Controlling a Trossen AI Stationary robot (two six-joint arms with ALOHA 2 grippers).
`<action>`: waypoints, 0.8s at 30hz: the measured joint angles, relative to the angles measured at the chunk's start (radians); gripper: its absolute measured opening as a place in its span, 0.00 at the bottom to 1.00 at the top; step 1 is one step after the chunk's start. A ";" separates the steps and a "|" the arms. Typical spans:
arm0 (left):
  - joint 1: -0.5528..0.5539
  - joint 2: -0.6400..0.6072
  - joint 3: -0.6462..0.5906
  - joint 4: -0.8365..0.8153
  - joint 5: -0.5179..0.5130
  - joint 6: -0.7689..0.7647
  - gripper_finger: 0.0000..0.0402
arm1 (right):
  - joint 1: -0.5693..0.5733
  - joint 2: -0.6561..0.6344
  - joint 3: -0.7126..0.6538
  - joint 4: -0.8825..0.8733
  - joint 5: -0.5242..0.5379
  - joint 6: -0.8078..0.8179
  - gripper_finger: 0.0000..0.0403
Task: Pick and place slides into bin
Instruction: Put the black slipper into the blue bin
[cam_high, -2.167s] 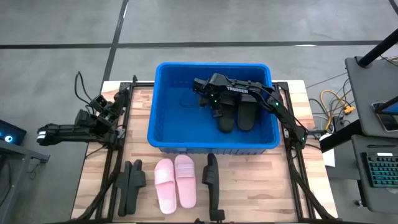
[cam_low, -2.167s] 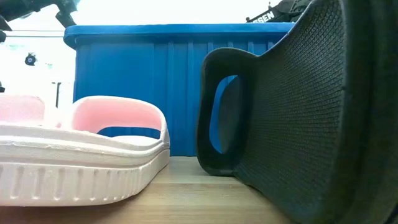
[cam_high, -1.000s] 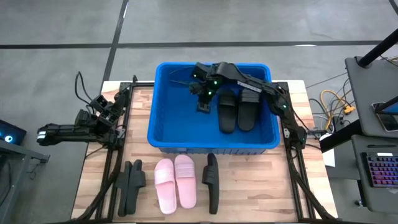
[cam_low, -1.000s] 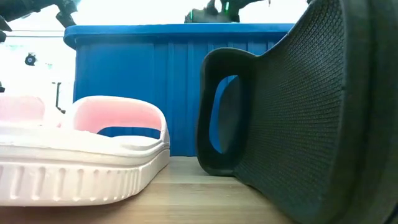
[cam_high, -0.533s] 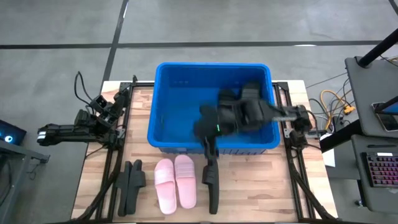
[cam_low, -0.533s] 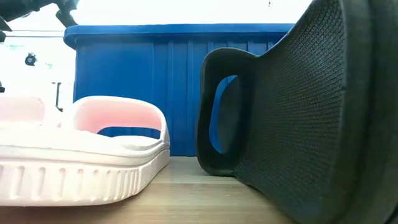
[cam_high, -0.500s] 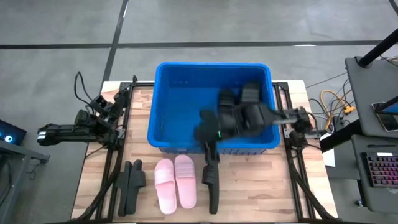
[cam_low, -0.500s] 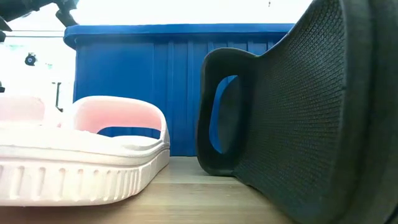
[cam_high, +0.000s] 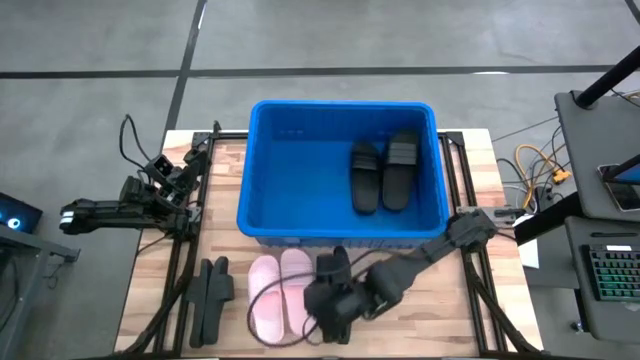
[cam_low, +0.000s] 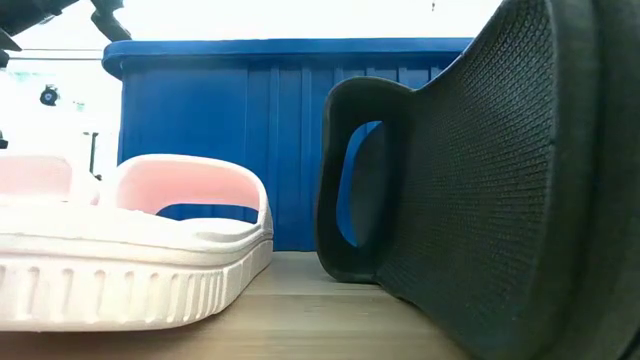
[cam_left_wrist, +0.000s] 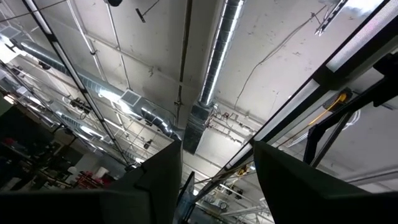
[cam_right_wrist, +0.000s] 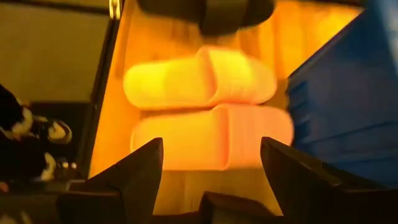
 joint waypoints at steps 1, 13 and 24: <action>0.000 0.000 0.000 0.000 0.000 0.000 0.46 | 0.007 0.018 0.000 -0.005 0.000 0.000 0.65; 0.000 0.000 0.000 -0.007 0.007 -0.002 0.46 | 0.032 0.130 0.000 -0.191 0.076 -0.094 0.55; 0.000 0.000 -0.001 -0.007 0.027 -0.002 0.46 | 0.001 0.150 -0.029 -0.219 0.070 -0.147 0.54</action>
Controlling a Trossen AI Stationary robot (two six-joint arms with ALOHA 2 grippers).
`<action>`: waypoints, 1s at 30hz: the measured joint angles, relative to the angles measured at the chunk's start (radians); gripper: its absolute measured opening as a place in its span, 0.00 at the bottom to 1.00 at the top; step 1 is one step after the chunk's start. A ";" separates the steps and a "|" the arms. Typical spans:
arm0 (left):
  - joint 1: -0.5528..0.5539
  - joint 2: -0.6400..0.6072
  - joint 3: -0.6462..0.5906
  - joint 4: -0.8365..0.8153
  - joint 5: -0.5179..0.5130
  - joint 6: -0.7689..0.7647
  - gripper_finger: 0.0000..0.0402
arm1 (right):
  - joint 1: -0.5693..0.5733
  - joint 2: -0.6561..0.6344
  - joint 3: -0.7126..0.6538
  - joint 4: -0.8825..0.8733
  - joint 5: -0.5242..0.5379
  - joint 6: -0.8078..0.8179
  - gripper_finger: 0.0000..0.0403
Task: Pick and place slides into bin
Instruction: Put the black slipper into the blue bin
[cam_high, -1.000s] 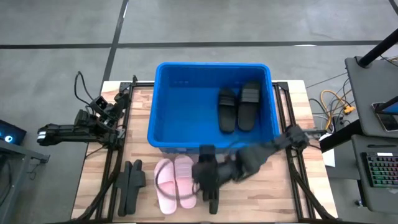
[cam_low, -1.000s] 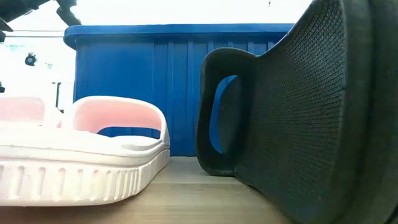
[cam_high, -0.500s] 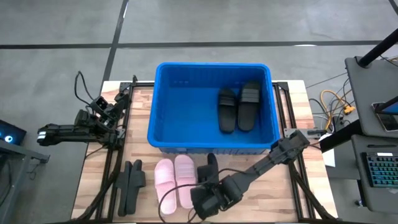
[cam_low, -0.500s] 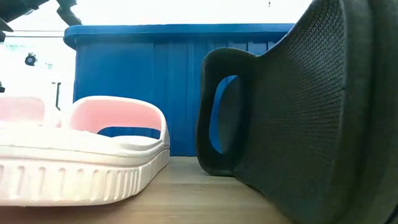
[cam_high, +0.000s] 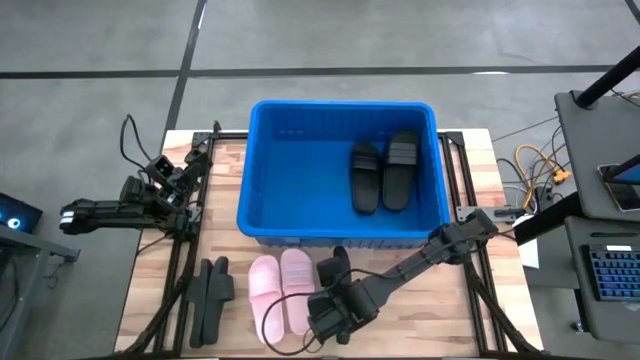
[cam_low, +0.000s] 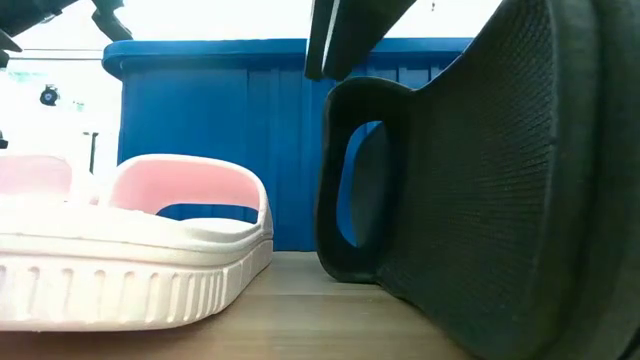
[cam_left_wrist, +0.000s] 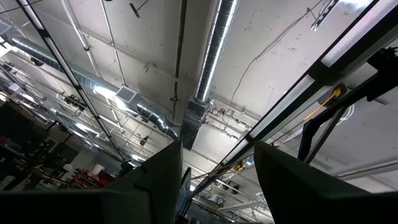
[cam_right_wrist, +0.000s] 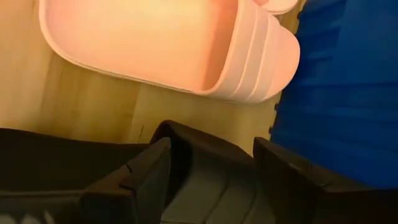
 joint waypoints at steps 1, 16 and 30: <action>0.000 0.000 0.000 0.000 0.000 0.000 0.46 | -0.003 0.003 -0.003 0.000 -0.003 0.000 0.54; 0.000 -0.003 0.000 0.000 0.002 0.000 0.46 | -0.009 0.034 -0.053 -0.112 -0.023 -0.082 0.54; 0.000 -0.003 0.000 0.000 0.002 0.002 0.46 | -0.020 0.031 -0.082 -0.148 -0.046 -0.020 0.04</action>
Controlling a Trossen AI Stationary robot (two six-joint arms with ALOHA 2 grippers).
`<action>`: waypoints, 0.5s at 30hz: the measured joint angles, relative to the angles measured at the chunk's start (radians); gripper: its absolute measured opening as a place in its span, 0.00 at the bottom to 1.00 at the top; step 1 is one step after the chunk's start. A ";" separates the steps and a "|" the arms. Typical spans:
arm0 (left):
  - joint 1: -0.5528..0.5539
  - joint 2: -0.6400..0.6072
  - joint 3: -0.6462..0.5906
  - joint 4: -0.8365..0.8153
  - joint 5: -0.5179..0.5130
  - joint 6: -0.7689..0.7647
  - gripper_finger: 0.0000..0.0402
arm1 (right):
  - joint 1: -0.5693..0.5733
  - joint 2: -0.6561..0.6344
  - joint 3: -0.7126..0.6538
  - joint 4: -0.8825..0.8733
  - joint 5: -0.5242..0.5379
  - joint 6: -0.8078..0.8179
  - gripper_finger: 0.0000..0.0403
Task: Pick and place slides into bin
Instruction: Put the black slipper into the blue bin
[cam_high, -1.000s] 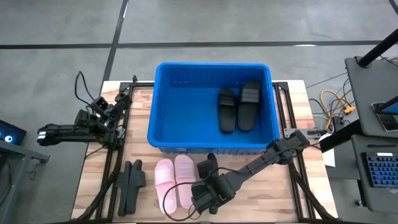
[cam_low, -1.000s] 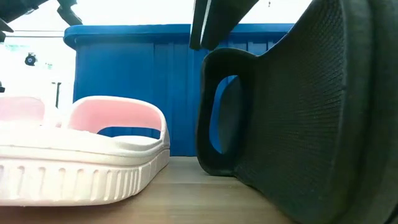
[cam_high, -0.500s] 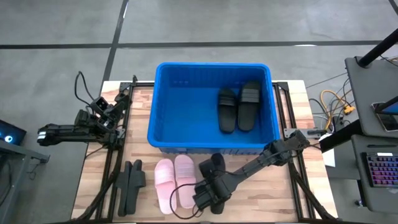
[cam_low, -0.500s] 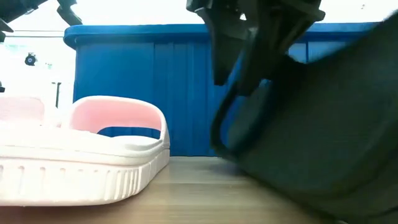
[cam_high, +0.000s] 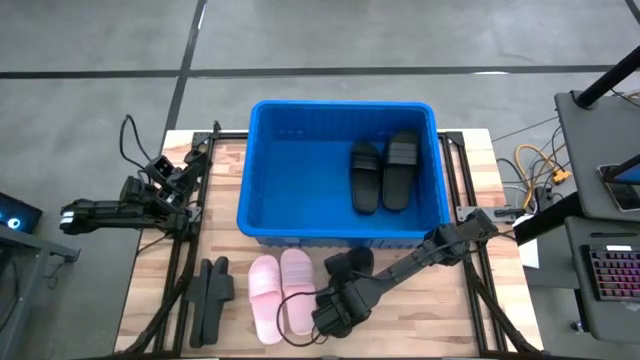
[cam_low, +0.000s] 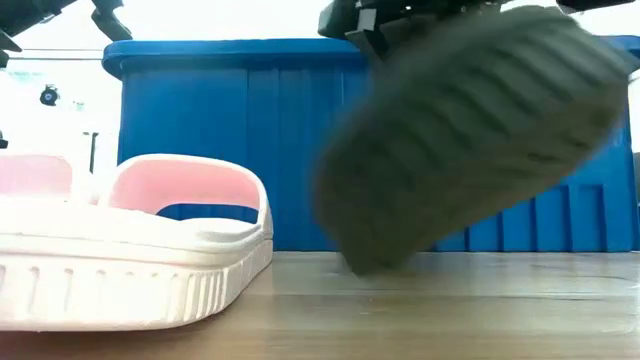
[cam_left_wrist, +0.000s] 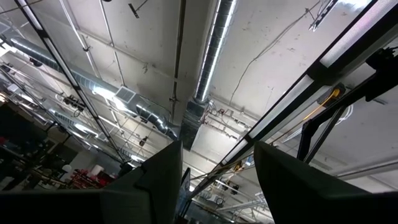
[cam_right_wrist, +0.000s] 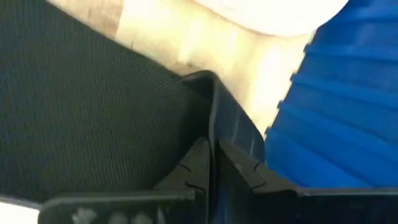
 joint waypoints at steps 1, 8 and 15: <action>0.000 0.000 0.000 0.000 0.000 0.000 0.46 | 0.000 0.000 -0.001 -0.006 0.000 0.009 0.03; 0.000 0.000 0.000 -0.001 -0.002 0.001 0.46 | 0.012 -0.037 0.054 -0.069 -0.006 0.073 0.02; 0.000 0.000 0.000 -0.002 -0.002 0.000 0.46 | 0.011 -0.200 0.136 0.004 0.023 0.124 0.02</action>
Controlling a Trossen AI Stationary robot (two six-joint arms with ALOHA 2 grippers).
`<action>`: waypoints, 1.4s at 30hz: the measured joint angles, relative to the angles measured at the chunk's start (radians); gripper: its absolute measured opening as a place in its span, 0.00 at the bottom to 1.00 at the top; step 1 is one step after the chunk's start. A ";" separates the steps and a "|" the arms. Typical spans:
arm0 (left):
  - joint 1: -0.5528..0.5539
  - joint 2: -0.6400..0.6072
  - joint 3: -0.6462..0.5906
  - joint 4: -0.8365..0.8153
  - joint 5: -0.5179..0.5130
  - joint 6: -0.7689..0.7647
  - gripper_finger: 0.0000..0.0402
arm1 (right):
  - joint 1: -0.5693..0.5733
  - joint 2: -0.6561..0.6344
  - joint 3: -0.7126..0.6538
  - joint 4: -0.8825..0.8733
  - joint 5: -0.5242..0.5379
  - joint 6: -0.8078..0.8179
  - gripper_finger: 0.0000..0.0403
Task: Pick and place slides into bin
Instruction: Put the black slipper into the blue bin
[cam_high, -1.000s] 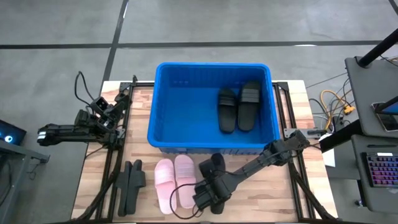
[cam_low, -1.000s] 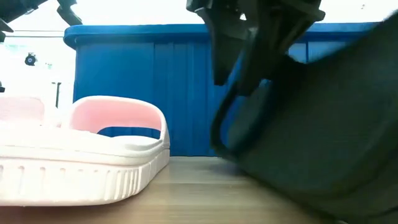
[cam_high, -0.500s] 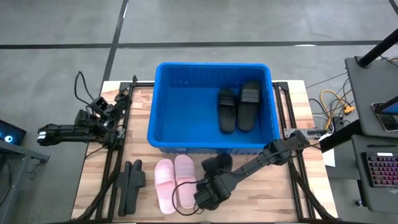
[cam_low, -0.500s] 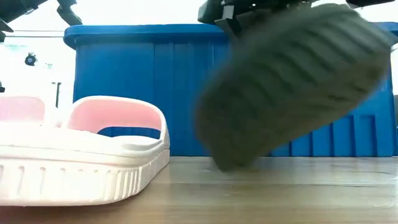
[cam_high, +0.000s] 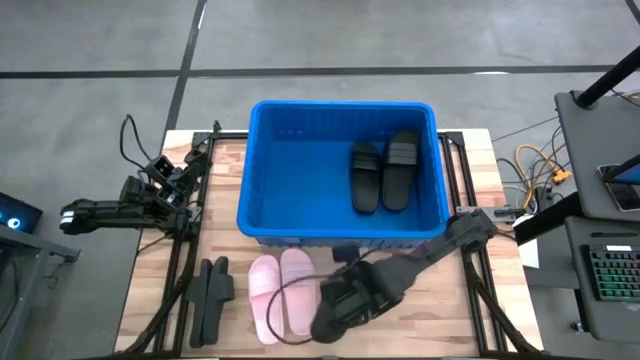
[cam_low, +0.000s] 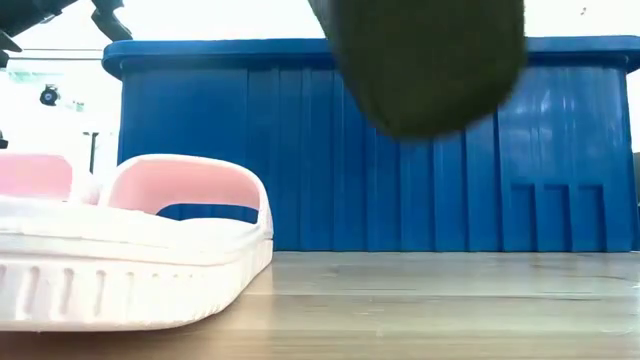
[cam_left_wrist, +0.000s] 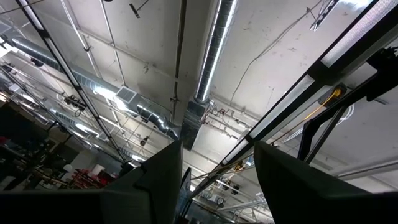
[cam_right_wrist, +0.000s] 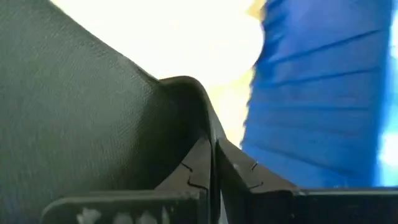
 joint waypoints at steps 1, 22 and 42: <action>0.000 0.000 0.000 -0.001 0.000 0.000 0.46 | -0.006 -0.030 -0.001 0.026 0.021 0.019 0.02; 0.000 0.002 0.000 -0.005 -0.027 0.001 0.46 | -0.536 -0.408 -0.002 0.199 -0.101 -0.446 0.02; 0.000 0.006 0.000 -0.020 -0.031 0.060 0.46 | -0.901 -0.412 -0.371 0.356 -0.314 -1.125 0.02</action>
